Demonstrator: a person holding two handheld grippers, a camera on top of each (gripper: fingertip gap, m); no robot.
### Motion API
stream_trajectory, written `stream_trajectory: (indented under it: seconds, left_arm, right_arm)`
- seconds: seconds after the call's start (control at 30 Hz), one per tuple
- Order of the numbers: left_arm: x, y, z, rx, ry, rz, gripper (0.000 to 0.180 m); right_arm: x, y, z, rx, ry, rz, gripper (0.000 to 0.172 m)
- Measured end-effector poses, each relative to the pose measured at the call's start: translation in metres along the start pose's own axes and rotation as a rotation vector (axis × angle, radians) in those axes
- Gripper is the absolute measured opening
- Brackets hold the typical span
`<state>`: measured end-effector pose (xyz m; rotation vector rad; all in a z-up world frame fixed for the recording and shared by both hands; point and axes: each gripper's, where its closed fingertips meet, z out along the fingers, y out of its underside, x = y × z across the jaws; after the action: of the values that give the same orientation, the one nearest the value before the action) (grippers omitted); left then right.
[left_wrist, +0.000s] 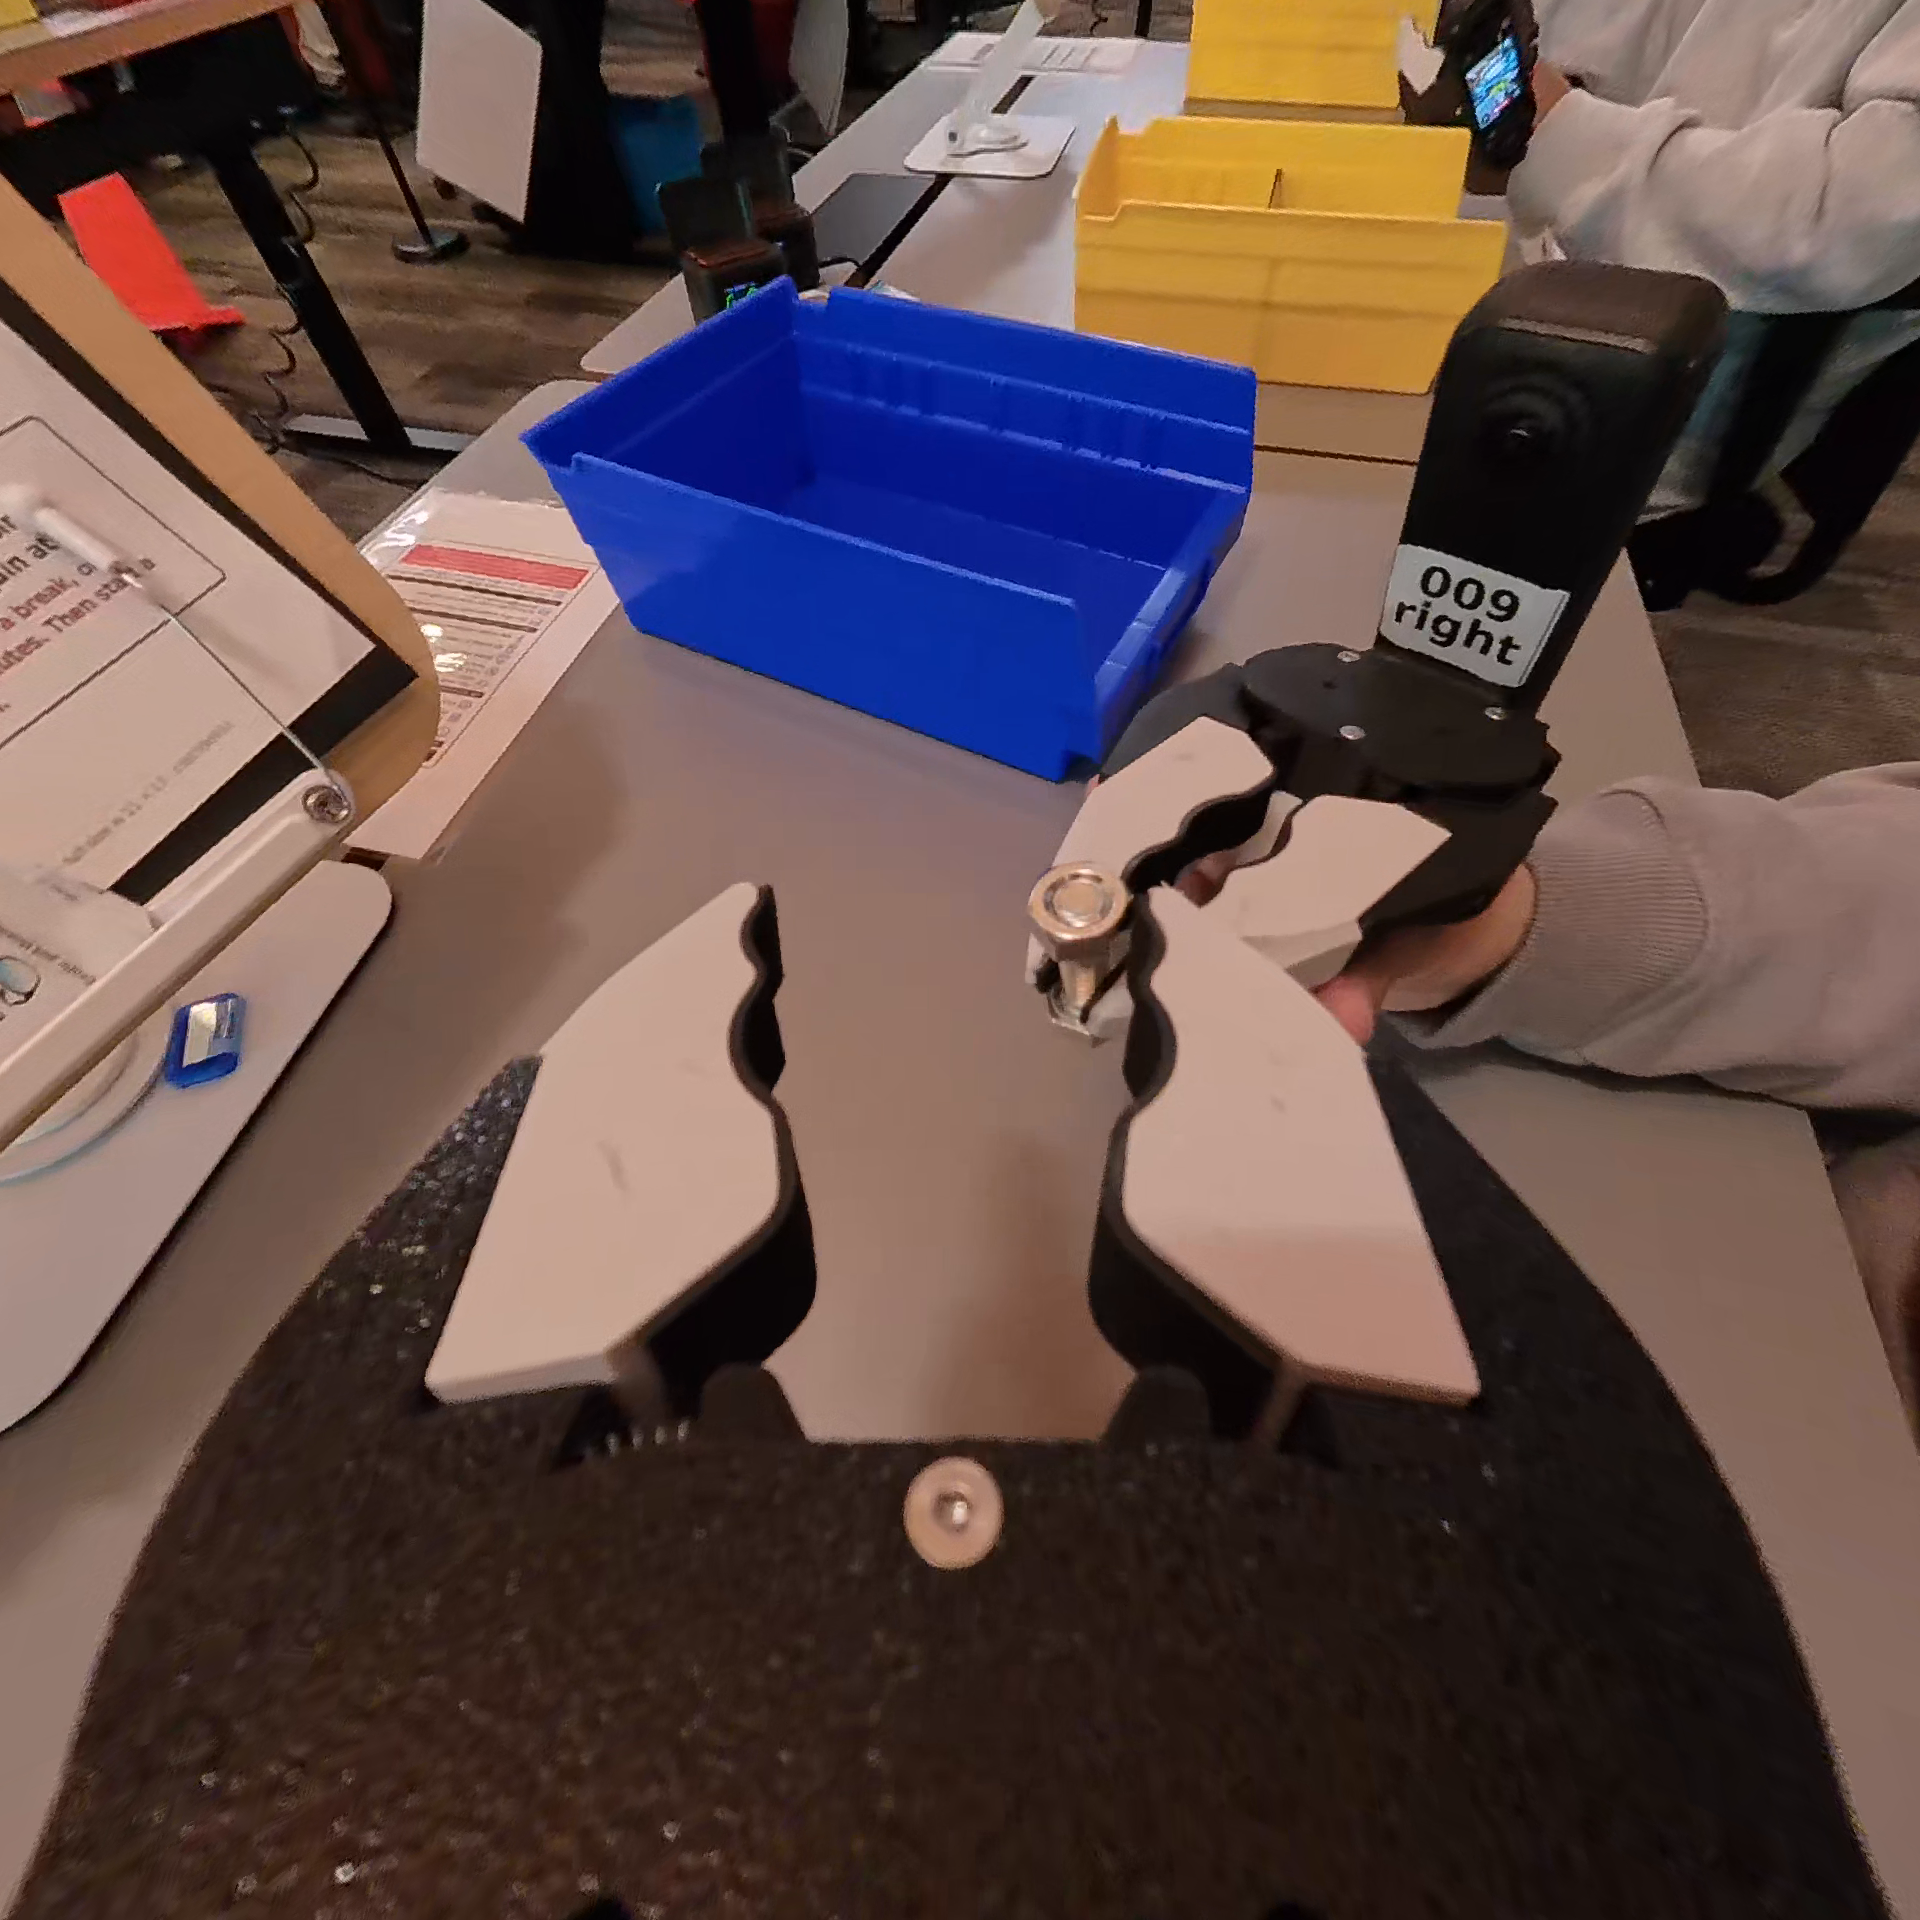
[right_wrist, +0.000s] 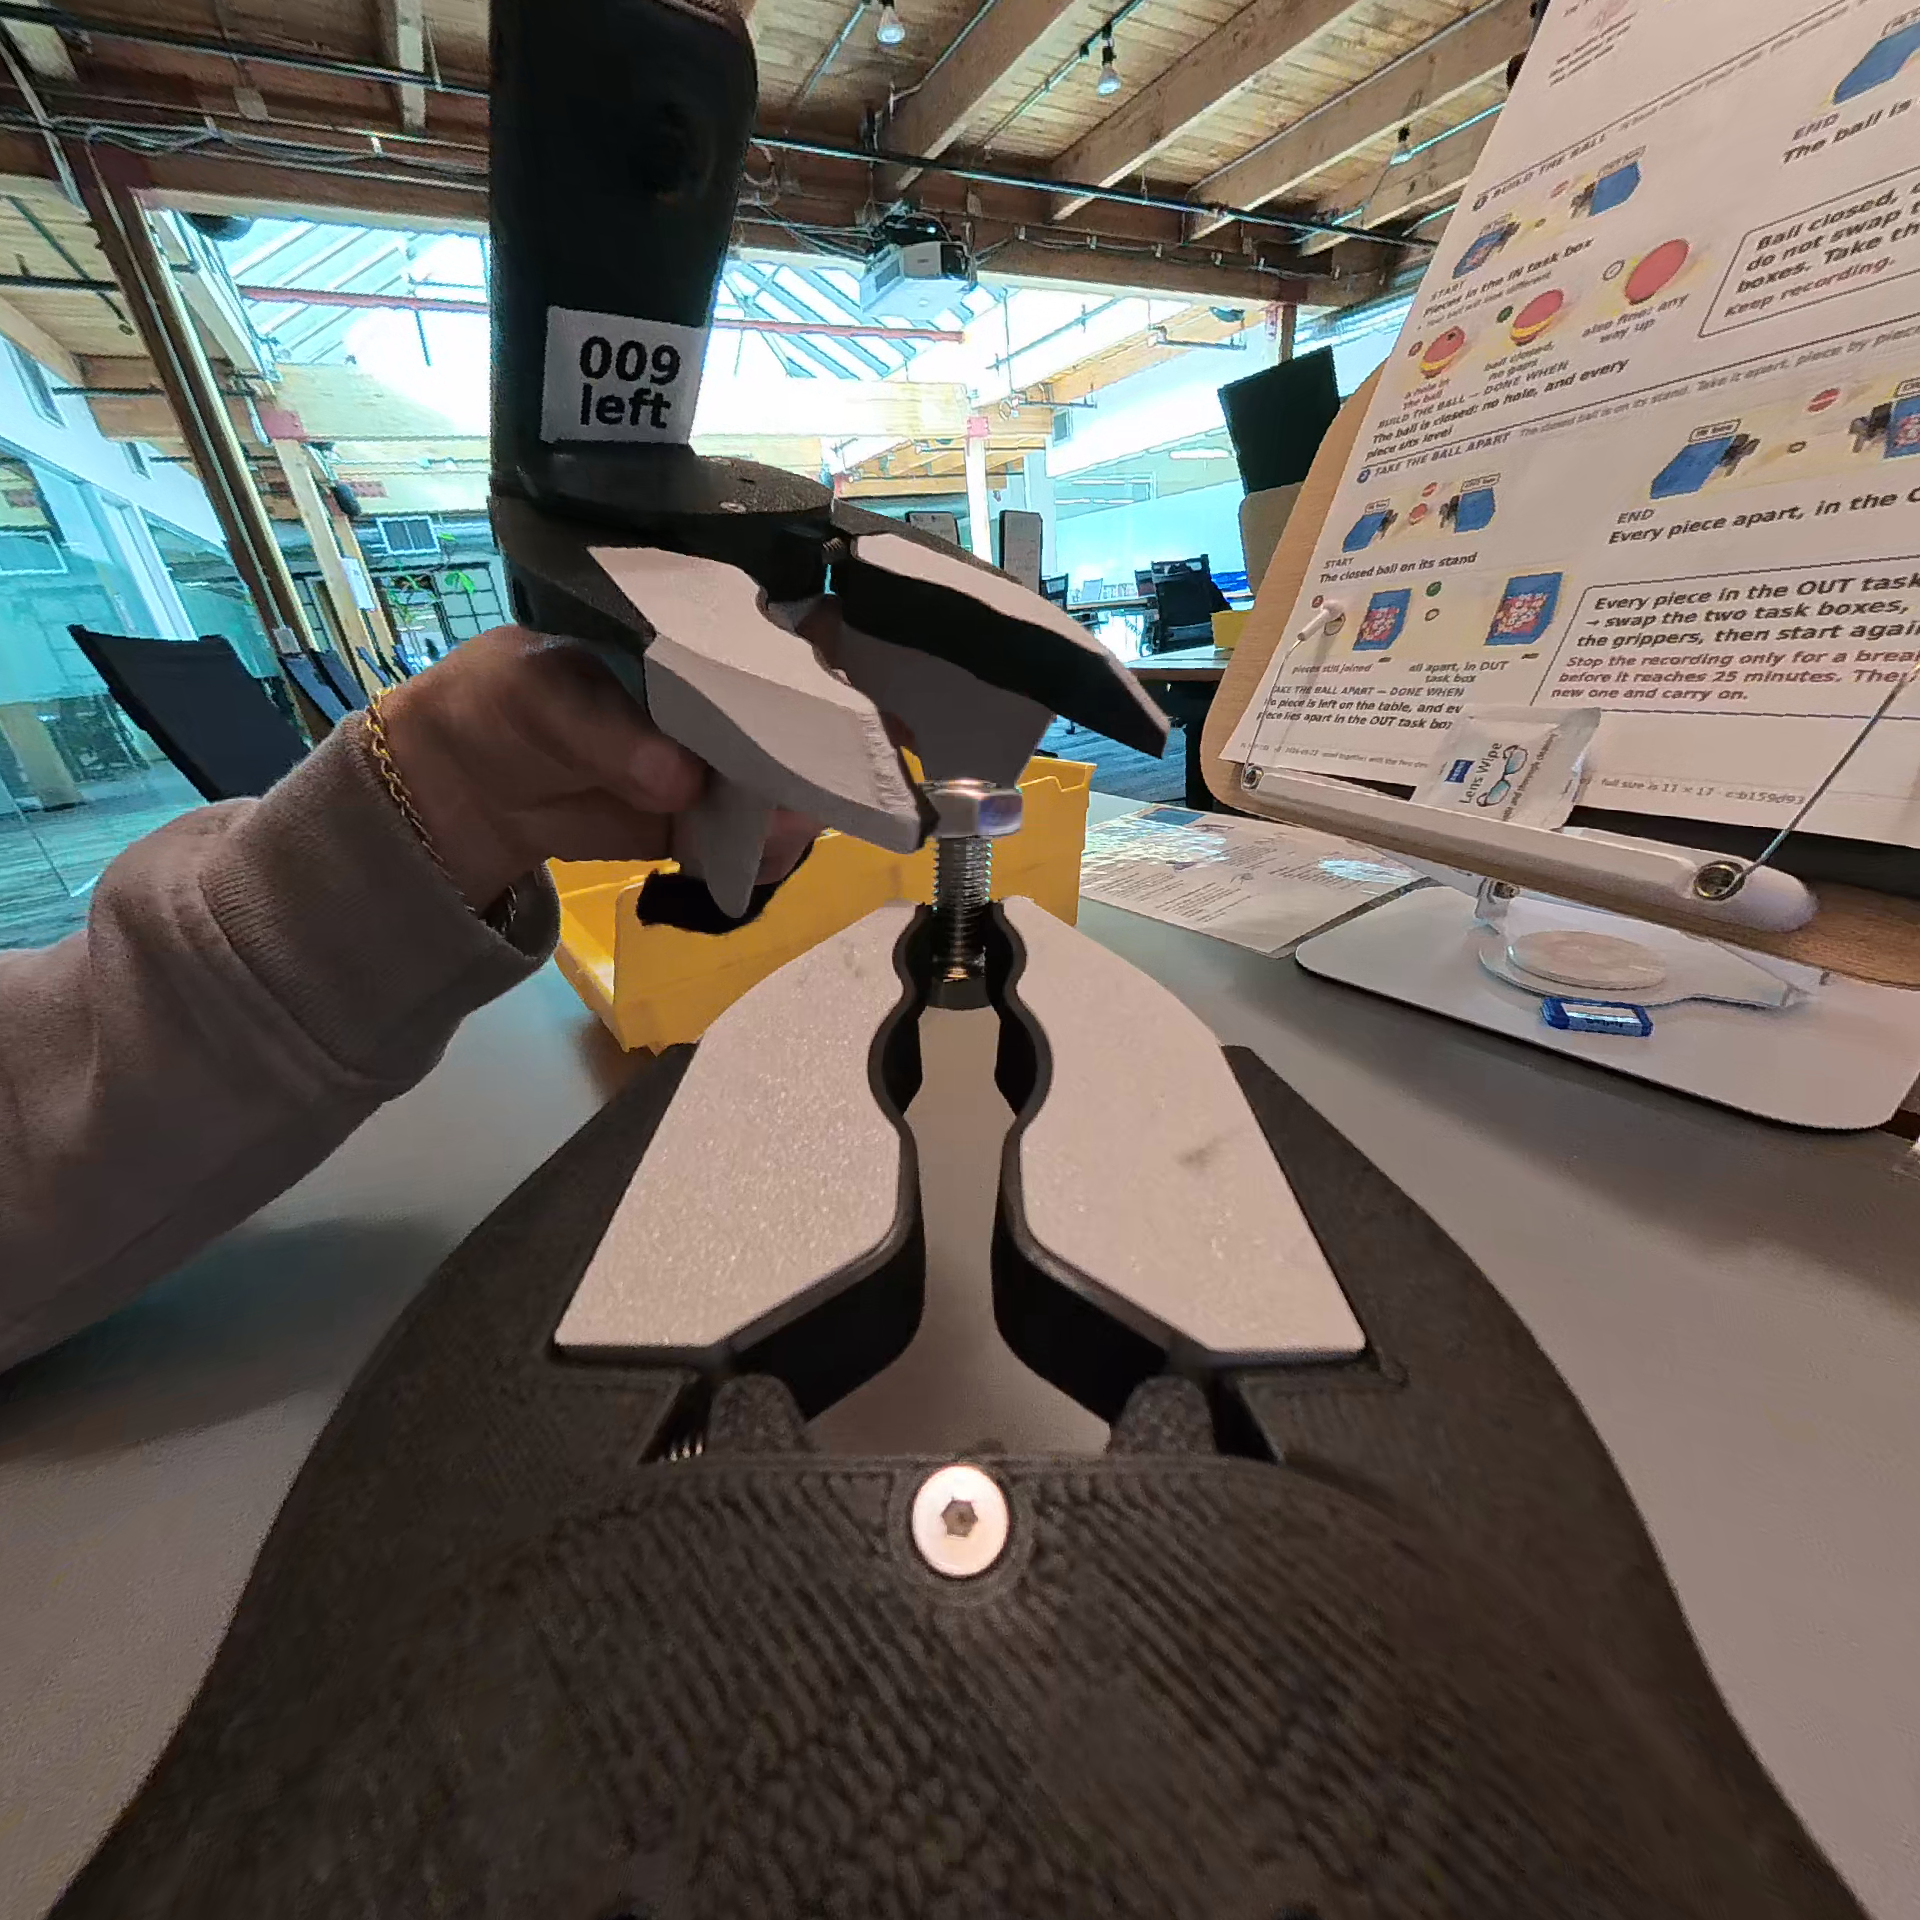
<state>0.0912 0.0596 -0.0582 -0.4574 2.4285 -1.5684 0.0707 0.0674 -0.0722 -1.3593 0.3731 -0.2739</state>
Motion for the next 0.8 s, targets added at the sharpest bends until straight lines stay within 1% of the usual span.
stream_trajectory:
  seconds: [0.1, 0.13, 0.17, 0.2, 0.33, 0.53, 0.67, 0.73, 0.8]
  left_arm:
    - [-0.011, 0.004, -0.008, -0.024, -0.063, 0.014, 0.064]
    - [-0.019, 0.005, -0.012, -0.029, -0.11, 0.01, 0.058]
    - [-0.026, 0.005, -0.016, -0.028, -0.147, 0.003, 0.056]
    - [-0.029, 0.005, -0.018, -0.017, -0.155, -0.009, 0.056]
    - [-0.02, -0.004, -0.018, 0.04, -0.093, -0.025, 0.057]
    - [0.0, -0.004, -0.002, 0.026, -0.011, 0.009, 0.061]
    - [-0.007, 0.0, -0.005, -0.003, -0.041, 0.003, 0.064]
    - [-0.02, 0.003, -0.012, -0.019, -0.115, 0.005, 0.059]
    - [-0.023, 0.003, -0.017, -0.011, -0.124, -0.002, 0.06]
  right_arm:
    - [0.003, -0.001, -0.001, 0.002, 0.013, 0.007, 0.009]
    - [0.003, -0.002, -0.002, 0.01, 0.008, 0.012, 0.009]
    - [0.004, -0.003, -0.003, 0.017, 0.01, 0.017, 0.009]
    - [0.004, -0.004, -0.003, 0.019, 0.011, 0.017, 0.009]
    - [0.003, -0.001, -0.002, 0.009, 0.005, 0.02, 0.009]
    - [0.001, 0.001, 0.0, 0.004, -0.002, 0.024, 0.009]
    - [0.004, 0.001, -0.001, 0.004, 0.009, 0.034, 0.009]
    - [0.005, -0.001, -0.002, 0.016, 0.005, 0.043, 0.009]
    - [0.007, -0.003, -0.003, 0.026, 0.012, 0.053, 0.009]
